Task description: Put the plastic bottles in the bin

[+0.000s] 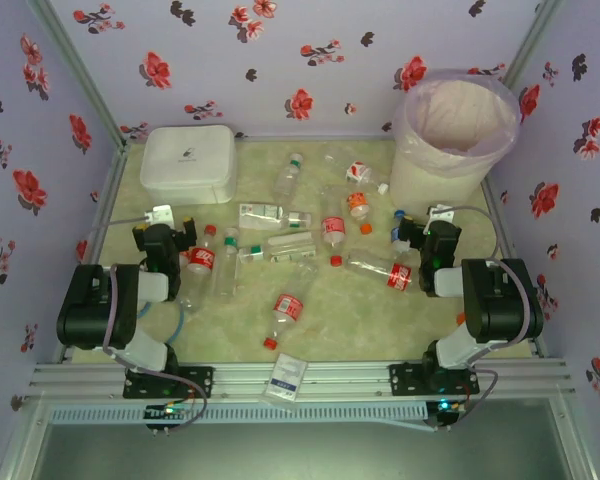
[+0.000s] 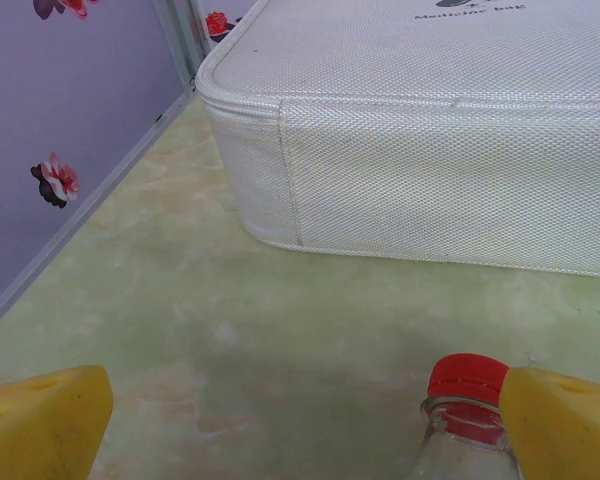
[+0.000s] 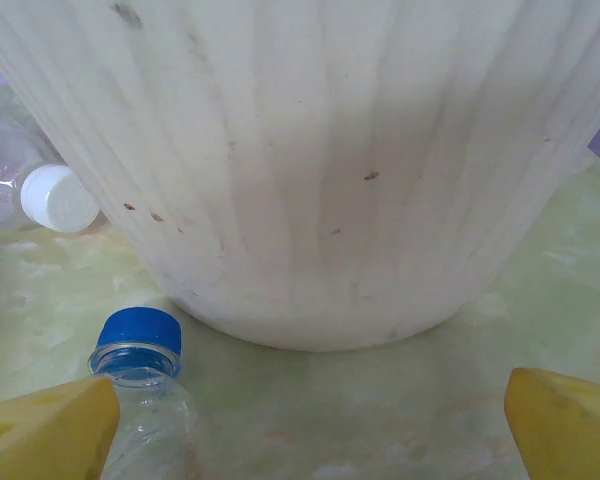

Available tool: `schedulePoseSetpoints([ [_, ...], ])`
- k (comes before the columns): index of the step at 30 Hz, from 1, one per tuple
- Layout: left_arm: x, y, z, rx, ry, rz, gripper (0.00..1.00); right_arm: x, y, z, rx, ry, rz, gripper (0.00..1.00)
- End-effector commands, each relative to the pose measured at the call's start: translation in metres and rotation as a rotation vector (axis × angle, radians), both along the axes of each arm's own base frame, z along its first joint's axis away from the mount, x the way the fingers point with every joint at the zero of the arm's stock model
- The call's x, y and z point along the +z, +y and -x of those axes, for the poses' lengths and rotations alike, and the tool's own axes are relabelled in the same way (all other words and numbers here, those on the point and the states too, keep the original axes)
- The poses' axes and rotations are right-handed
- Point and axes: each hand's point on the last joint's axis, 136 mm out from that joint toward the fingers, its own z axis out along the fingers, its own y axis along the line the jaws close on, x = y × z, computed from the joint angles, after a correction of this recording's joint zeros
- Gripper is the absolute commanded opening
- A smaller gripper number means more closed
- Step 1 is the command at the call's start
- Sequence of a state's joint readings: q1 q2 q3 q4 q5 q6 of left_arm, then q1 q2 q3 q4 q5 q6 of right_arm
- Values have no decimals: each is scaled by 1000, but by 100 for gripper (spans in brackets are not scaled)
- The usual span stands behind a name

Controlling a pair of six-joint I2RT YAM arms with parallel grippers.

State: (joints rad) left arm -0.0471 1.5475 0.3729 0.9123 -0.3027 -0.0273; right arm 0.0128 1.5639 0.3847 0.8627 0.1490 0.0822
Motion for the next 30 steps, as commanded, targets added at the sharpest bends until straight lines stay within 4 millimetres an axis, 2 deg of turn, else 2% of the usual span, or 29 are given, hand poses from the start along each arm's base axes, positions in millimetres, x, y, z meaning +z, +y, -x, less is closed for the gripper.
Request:
schedulePoseSetpoints([
  [1,6,4,-3,14,-25,-2,100,8,-1,-4,1,-27,-3,99],
  [30,9,6,-2,26,-33,23,100,9,-1,-5,5,-29,-14,100],
])
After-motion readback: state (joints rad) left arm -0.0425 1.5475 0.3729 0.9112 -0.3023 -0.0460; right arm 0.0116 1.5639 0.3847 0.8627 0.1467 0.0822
